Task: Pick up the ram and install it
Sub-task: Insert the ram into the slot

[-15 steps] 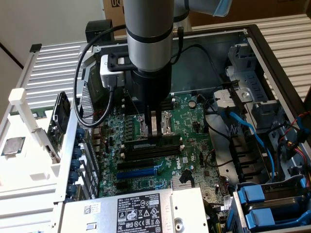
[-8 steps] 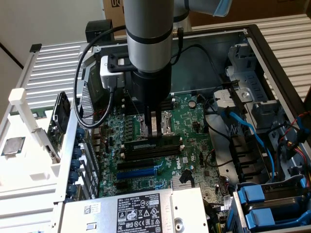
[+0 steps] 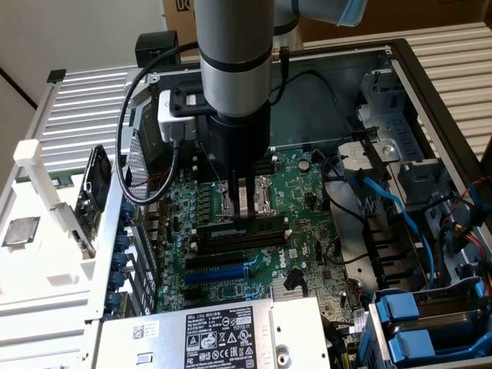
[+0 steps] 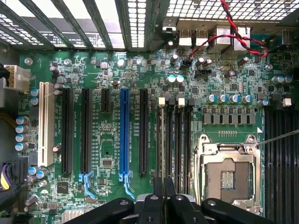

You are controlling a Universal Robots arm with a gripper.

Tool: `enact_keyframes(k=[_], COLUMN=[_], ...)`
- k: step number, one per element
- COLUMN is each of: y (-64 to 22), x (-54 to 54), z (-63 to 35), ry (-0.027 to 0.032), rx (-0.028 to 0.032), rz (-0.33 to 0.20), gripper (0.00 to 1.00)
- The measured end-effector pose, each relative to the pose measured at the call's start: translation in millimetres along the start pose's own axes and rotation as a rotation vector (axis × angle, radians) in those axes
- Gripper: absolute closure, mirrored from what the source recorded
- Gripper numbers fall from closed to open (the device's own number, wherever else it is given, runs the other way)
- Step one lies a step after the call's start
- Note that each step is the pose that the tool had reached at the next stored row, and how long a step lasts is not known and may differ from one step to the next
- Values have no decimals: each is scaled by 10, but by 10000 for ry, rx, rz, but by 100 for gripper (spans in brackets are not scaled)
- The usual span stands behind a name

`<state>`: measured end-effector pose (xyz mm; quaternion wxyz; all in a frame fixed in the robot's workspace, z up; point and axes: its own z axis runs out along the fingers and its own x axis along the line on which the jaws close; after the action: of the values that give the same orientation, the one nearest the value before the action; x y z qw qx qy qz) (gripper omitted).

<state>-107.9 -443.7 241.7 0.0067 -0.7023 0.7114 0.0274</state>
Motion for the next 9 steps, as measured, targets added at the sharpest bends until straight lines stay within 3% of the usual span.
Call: enact_keyframes(k=[9], y=[4], x=[-2], z=[15], ry=[-24], rx=[3], rz=[27], gripper=[88])
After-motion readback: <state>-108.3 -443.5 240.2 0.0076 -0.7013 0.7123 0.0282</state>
